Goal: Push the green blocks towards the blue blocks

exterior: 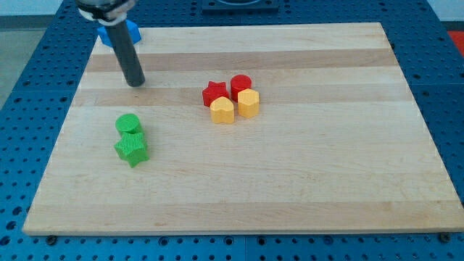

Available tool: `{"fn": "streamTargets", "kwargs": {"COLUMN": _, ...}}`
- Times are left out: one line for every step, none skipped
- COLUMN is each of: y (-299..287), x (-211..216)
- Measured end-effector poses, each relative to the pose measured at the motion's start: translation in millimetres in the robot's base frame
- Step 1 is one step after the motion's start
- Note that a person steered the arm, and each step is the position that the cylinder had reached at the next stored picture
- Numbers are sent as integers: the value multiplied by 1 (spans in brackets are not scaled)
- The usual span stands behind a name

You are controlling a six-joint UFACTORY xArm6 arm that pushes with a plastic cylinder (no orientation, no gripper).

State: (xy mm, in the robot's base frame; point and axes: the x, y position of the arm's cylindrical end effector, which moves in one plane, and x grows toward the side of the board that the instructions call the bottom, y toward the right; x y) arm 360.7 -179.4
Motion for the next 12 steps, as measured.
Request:
{"fn": "streamTargets", "kwargs": {"y": 47, "x": 24}}
{"fn": "streamTargets", "kwargs": {"y": 88, "x": 60}}
{"fn": "streamTargets", "kwargs": {"y": 131, "x": 111}}
{"fn": "streamTargets", "kwargs": {"y": 152, "x": 160}}
{"fn": "streamTargets", "kwargs": {"y": 124, "x": 179}}
{"fn": "streamTargets", "kwargs": {"y": 77, "x": 179}}
{"fn": "streamTargets", "kwargs": {"y": 42, "x": 173}}
{"fn": "streamTargets", "kwargs": {"y": 19, "x": 141}}
{"fn": "streamTargets", "kwargs": {"y": 8, "x": 118}}
{"fn": "streamTargets", "kwargs": {"y": 27, "x": 127}}
{"fn": "streamTargets", "kwargs": {"y": 25, "x": 157}}
{"fn": "streamTargets", "kwargs": {"y": 8, "x": 159}}
